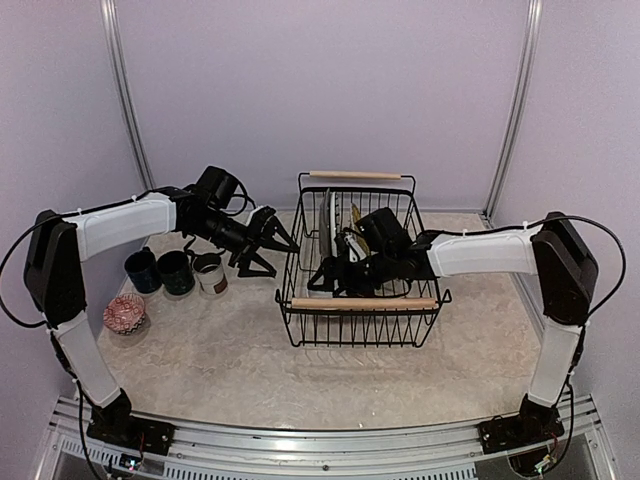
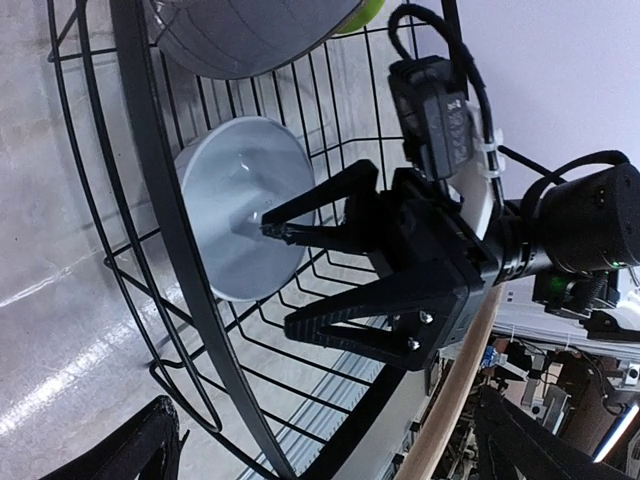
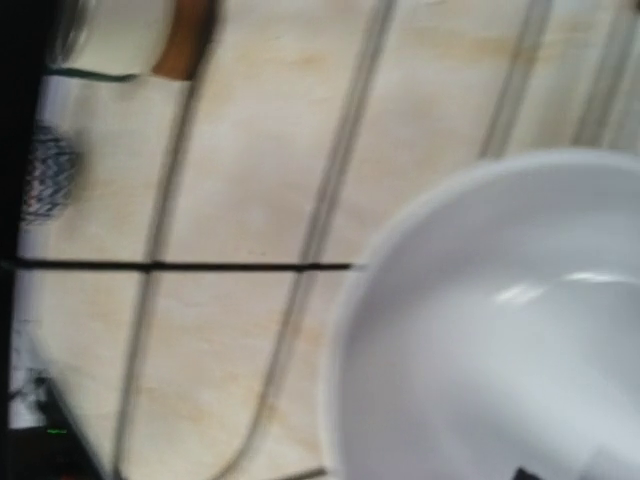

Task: Unload the mixed dishes from the dish rack
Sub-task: Grab the bowl from the dish rack.

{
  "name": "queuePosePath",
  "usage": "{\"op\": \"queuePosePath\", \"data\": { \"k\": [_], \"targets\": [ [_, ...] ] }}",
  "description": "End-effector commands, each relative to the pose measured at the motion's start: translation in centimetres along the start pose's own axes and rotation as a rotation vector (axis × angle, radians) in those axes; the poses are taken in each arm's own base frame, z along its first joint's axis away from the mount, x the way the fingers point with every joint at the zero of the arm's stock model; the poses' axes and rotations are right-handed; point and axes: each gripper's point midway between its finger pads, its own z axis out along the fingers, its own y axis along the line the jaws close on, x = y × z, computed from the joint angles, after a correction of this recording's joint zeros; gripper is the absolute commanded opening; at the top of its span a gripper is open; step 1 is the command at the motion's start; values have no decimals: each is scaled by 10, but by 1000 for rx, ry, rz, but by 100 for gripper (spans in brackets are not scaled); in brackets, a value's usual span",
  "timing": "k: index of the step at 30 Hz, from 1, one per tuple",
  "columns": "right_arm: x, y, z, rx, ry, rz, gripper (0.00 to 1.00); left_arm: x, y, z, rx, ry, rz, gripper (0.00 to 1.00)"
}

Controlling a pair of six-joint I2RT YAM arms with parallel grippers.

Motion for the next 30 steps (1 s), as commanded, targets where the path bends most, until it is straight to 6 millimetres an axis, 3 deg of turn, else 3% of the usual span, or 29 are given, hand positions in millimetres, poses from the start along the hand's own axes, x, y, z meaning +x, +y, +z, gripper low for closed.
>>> {"op": "queuePosePath", "data": {
  "k": [1,6,9,16,19,25,30],
  "targets": [
    [-6,-15,-37,242,-28,-138,82,-2,3,-5,-75,-29,45,97],
    [-13,-51,-75,547,-37,-189,87,-7,3,-16,-132,-82,87,97],
    [-12,-75,-84,705,2,-182,84,-10,0,-25,-165,-123,117,96],
    [-23,-87,-52,712,-16,-162,68,-17,-2,-50,-256,-231,182,96],
    [-26,-94,-39,733,-17,-157,55,-19,-3,-58,-287,-266,202,96],
    [-33,-94,-29,746,-54,-174,31,-19,-7,-66,-299,-295,209,96],
    [-37,-86,-36,758,-95,-188,11,-20,-8,-69,-306,-305,212,96]
  ]
}}
